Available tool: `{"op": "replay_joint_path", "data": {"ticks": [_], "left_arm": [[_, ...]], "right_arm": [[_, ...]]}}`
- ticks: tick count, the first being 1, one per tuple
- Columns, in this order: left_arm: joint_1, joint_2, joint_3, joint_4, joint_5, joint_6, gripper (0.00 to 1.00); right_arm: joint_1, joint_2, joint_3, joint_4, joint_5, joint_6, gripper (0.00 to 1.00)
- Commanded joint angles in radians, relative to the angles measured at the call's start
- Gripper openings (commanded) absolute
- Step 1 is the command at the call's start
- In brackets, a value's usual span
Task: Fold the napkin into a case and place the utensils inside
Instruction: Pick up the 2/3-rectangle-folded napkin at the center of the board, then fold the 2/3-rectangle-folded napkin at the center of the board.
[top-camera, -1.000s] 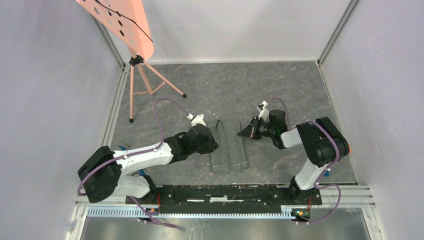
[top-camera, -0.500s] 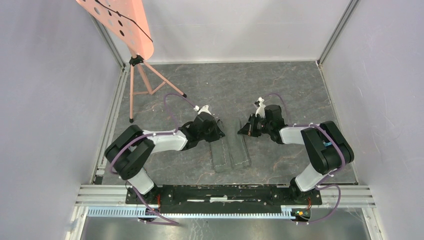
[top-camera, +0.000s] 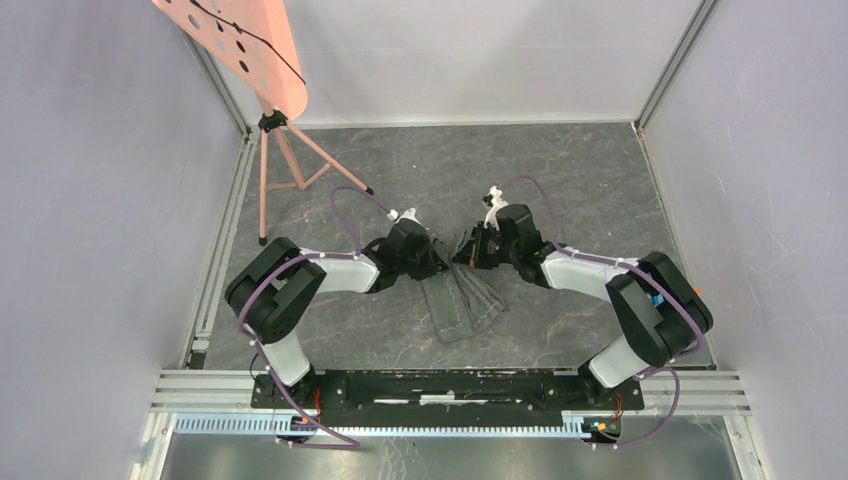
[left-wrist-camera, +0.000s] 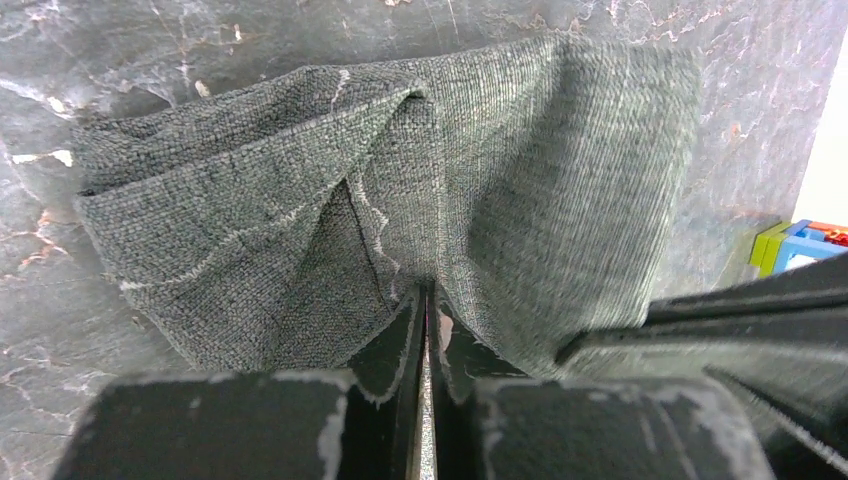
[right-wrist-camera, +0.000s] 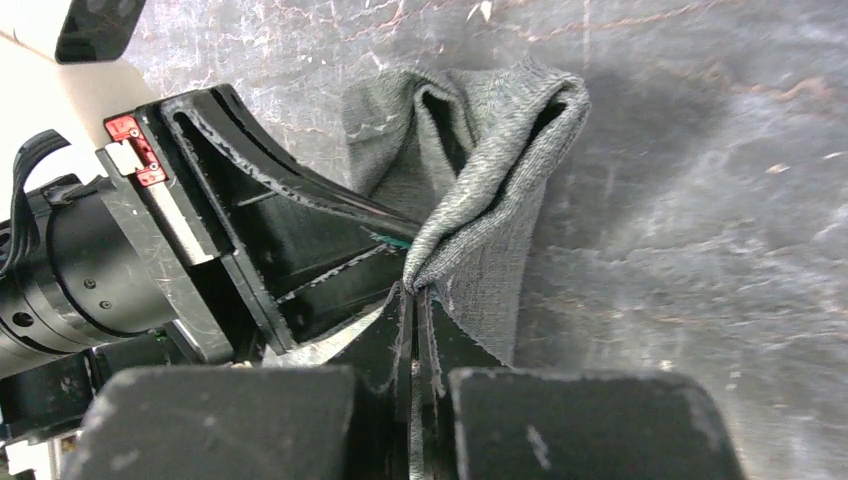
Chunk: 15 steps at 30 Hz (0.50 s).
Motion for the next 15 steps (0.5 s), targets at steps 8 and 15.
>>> {"op": "replay_joint_path", "data": {"ticks": [8, 15], "left_arm": [[0.012, -0.039, -0.040, -0.014, 0.024, 0.093, 0.08], [0.031, -0.185, -0.033, -0.123, 0.033, 0.127, 0.13]], "right_arm": [[0.152, 0.036, -0.016, 0.184, 0.174, 0.265, 0.01], [0.162, 0.025, -0.035, 0.159, 0.234, 0.273, 0.00]]}}
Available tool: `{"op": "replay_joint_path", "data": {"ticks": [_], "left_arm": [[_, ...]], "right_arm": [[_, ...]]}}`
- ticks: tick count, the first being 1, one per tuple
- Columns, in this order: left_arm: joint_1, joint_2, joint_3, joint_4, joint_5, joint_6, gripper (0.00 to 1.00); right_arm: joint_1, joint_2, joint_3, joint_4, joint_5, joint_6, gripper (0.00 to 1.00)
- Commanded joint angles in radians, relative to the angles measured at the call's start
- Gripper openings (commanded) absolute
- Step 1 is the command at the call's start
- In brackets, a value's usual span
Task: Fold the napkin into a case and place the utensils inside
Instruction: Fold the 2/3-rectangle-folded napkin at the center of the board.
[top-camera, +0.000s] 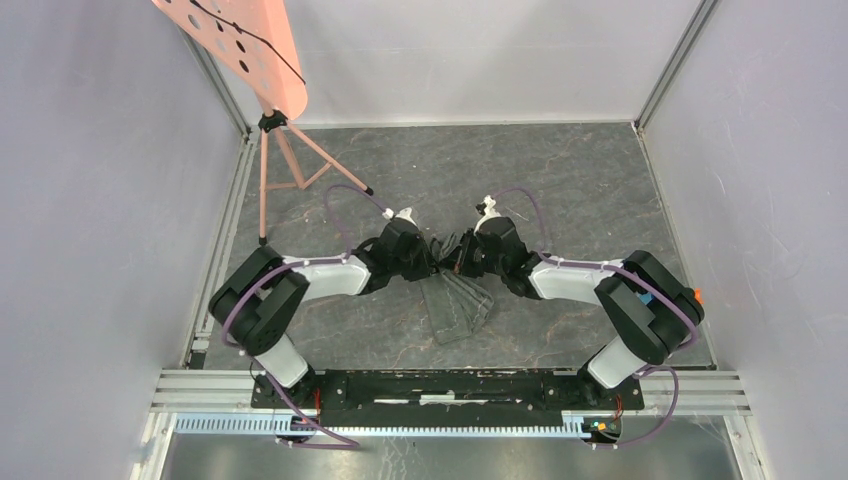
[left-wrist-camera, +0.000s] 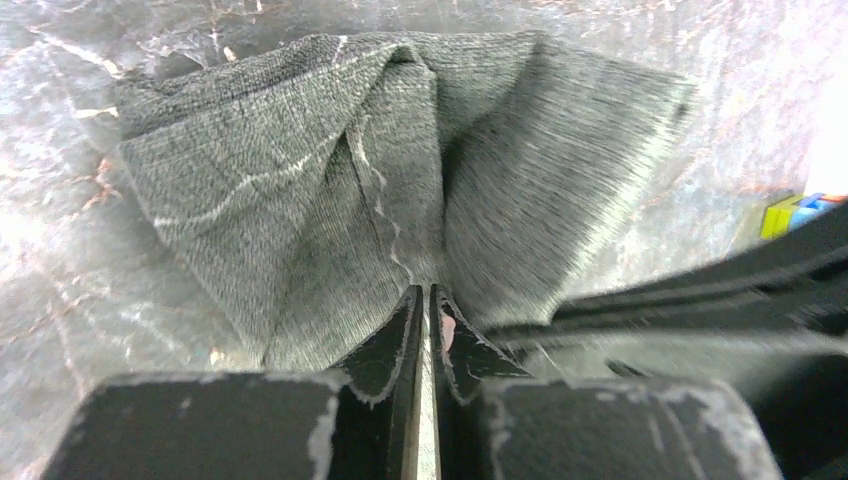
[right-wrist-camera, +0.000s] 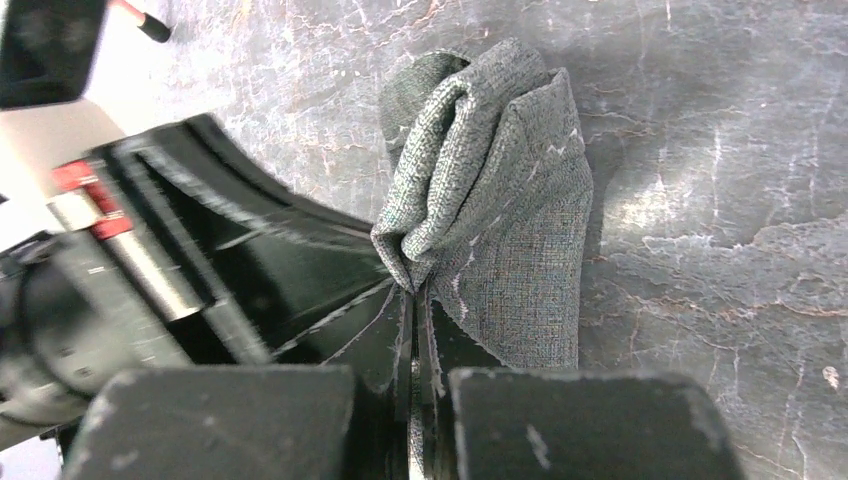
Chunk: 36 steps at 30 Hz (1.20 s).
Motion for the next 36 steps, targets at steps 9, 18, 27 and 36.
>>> {"op": "replay_joint_path", "data": {"ticks": [9, 18, 27, 36], "left_arm": [[0.123, -0.265, -0.085, -0.176, 0.022, 0.046, 0.48], [0.159, -0.099, -0.090, -0.078, 0.109, 0.064, 0.42], [0.159, -0.019, -0.106, 0.000, 0.153, 0.056, 0.17], [0.160, -0.036, -0.139, 0.016, 0.151, 0.064, 0.11]], "right_arm": [[0.034, 0.013, 0.047, -0.044, 0.108, 0.001, 0.01], [0.071, 0.057, 0.084, -0.067, 0.154, 0.004, 0.00], [0.119, 0.097, 0.134, -0.106, 0.221, 0.062, 0.00], [0.161, 0.142, 0.172, -0.105, 0.270, 0.143, 0.01]]}}
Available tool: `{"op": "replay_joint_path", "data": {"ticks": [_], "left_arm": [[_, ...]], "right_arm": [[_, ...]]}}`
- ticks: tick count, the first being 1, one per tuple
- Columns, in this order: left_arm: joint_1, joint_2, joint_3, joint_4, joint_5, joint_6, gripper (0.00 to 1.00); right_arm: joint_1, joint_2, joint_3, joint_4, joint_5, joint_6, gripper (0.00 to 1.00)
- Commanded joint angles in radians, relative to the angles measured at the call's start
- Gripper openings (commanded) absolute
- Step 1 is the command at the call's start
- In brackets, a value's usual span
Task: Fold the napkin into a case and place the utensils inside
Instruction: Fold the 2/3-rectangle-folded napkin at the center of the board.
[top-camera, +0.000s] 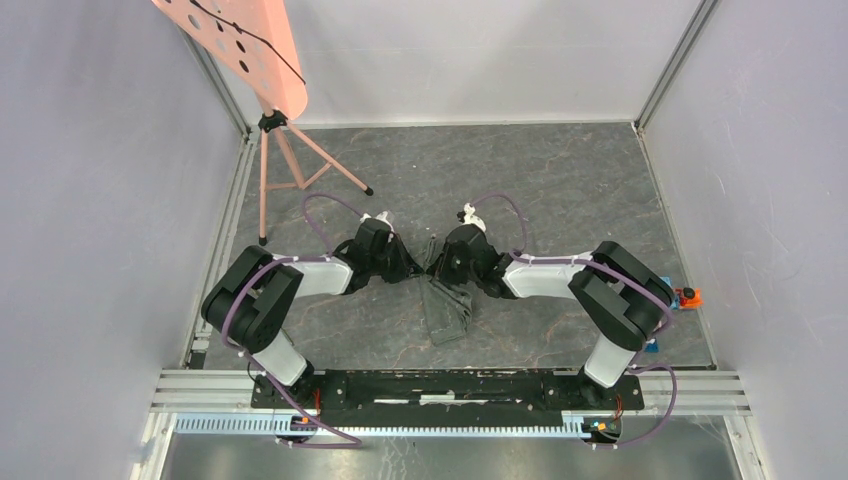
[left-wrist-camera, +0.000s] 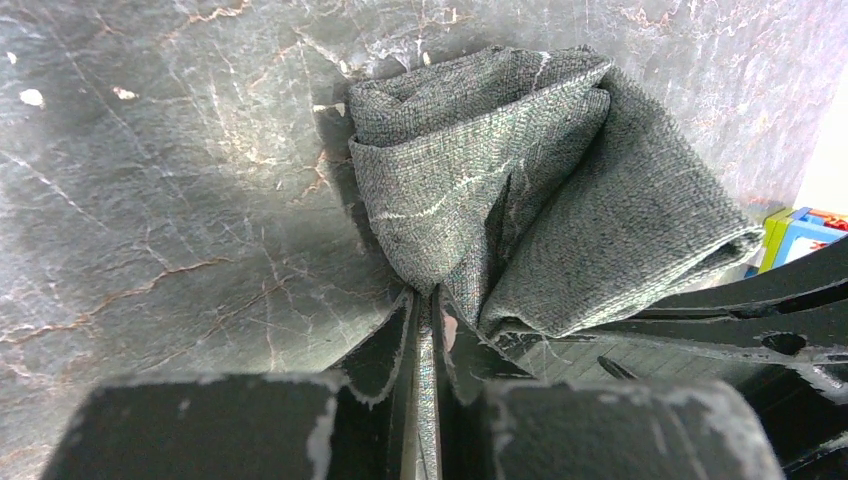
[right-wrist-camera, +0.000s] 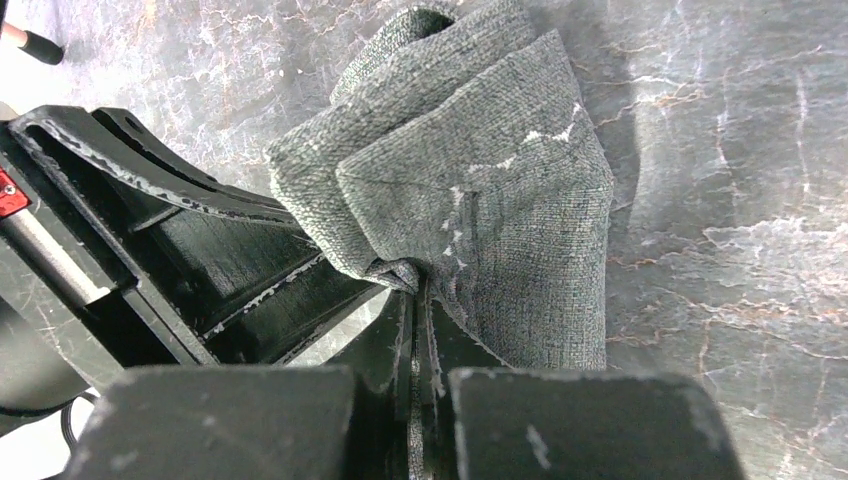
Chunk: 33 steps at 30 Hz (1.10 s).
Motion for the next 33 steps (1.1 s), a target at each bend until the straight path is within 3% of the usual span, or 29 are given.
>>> {"op": "replay_joint_path", "data": {"ticks": [1, 7, 12, 20, 22, 24, 29, 33], "left_arm": [[0.001, -0.001, -0.028, -0.016, -0.004, 0.037, 0.11], [-0.001, -0.008, -0.037, -0.020, -0.011, 0.044, 0.10], [0.026, -0.078, -0.051, -0.082, -0.019, 0.071, 0.13], [0.073, -0.276, 0.000, -0.191, 0.034, 0.098, 0.47], [0.072, -0.268, 0.037, -0.189, 0.080, 0.101, 0.51], [0.071, -0.241, 0.071, -0.173, 0.118, 0.109, 0.48], [0.066, -0.173, 0.112, -0.085, 0.192, 0.070, 0.23], [0.067, -0.121, 0.156, -0.090, 0.212, 0.085, 0.15]], "right_arm": [[0.028, 0.019, 0.049, 0.015, 0.061, 0.070, 0.00], [0.042, 0.027, 0.032, 0.014, 0.106, 0.142, 0.00], [0.044, 0.053, 0.062, -0.028, 0.127, 0.047, 0.01], [0.043, 0.063, 0.020, 0.033, 0.096, -0.022, 0.02], [0.043, 0.063, 0.018, 0.033, 0.098, -0.030, 0.03], [0.043, 0.063, 0.014, 0.041, 0.091, -0.031, 0.03], [0.043, 0.065, 0.006, 0.066, 0.074, -0.034, 0.02], [0.040, 0.050, -0.004, 0.076, 0.082, -0.050, 0.00]]}}
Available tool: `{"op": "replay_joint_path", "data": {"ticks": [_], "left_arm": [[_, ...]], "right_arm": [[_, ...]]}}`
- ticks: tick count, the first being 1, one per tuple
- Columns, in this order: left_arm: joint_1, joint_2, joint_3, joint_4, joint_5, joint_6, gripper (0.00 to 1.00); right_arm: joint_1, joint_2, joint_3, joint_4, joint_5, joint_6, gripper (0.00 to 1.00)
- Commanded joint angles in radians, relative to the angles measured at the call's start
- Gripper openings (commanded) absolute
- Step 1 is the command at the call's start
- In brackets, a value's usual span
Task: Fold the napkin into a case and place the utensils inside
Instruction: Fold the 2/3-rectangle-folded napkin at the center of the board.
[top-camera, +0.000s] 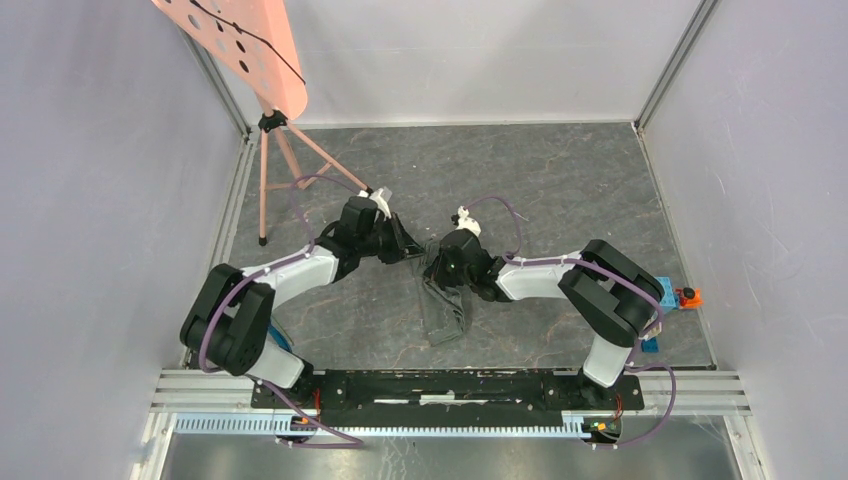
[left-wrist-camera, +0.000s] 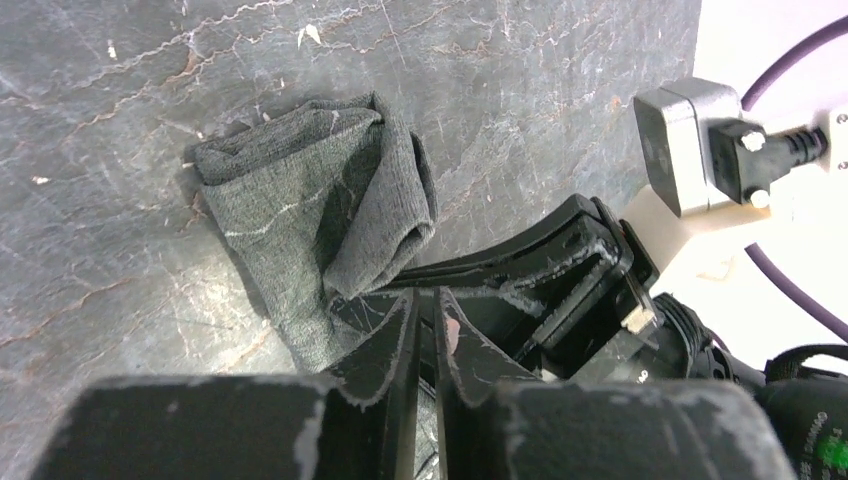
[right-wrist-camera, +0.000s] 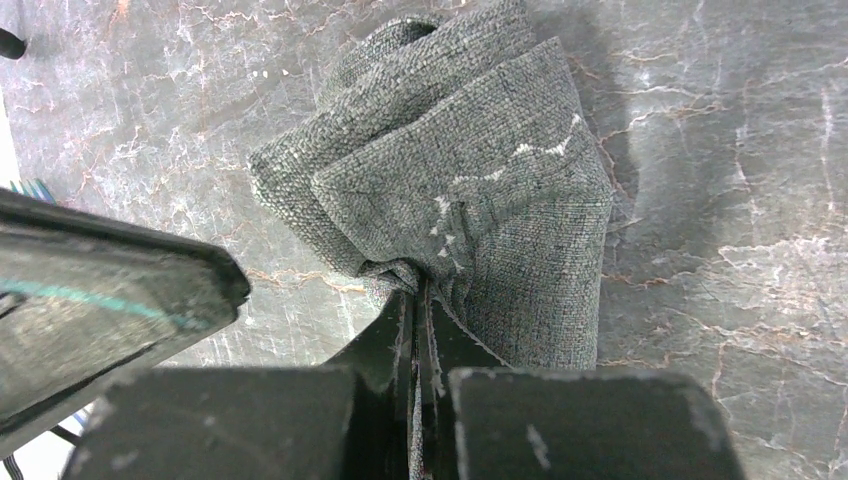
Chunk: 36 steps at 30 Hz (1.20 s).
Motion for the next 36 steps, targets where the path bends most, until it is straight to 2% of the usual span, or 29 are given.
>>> {"op": "replay_joint_path", "data": {"ticks": [1, 10, 13, 16, 21, 24, 25, 28, 31, 32, 36], "left_arm": [[-0.004, 0.060, 0.077, 0.046, 0.085, 0.036, 0.14], [-0.010, 0.123, 0.110, 0.101, 0.150, 0.066, 0.14], [-0.009, 0.201, 0.165, -0.008, 0.135, 0.068, 0.14], [-0.009, 0.246, 0.188, -0.050, 0.112, 0.063, 0.14], [-0.007, 0.303, 0.255, -0.194, 0.019, 0.142, 0.13], [-0.005, 0.324, 0.263, -0.221, -0.021, 0.158, 0.11], [-0.005, 0.322, 0.257, -0.225, -0.038, 0.161, 0.11], [-0.003, 0.315, 0.251, -0.247, -0.084, 0.185, 0.10], [-0.001, 0.326, 0.257, -0.263, -0.093, 0.201, 0.10], [-0.002, 0.332, 0.260, -0.267, -0.087, 0.205, 0.10], [-0.001, 0.330, 0.256, -0.265, -0.079, 0.206, 0.09]], "right_arm": [[0.000, -0.003, -0.021, 0.055, 0.004, -0.032, 0.00], [0.000, 0.015, -0.010, 0.072, -0.030, -0.054, 0.01], [0.001, 0.009, -0.008, 0.068, -0.031, -0.067, 0.00], [-0.001, 0.004, -0.010, 0.043, -0.016, -0.075, 0.00], [-0.001, -0.009, -0.016, 0.054, -0.034, -0.119, 0.01], [0.000, -0.015, 0.004, 0.035, -0.044, -0.164, 0.03], [0.000, -0.022, 0.008, 0.028, -0.048, -0.183, 0.07], [-0.001, -0.048, 0.023, 0.015, -0.104, -0.279, 0.29], [0.003, -0.055, 0.102, -0.061, -0.232, -0.493, 0.49], [0.003, -0.057, 0.125, -0.087, -0.282, -0.556, 0.53], [0.008, -0.134, 0.165, -0.261, -0.251, -0.755, 0.72]]}}
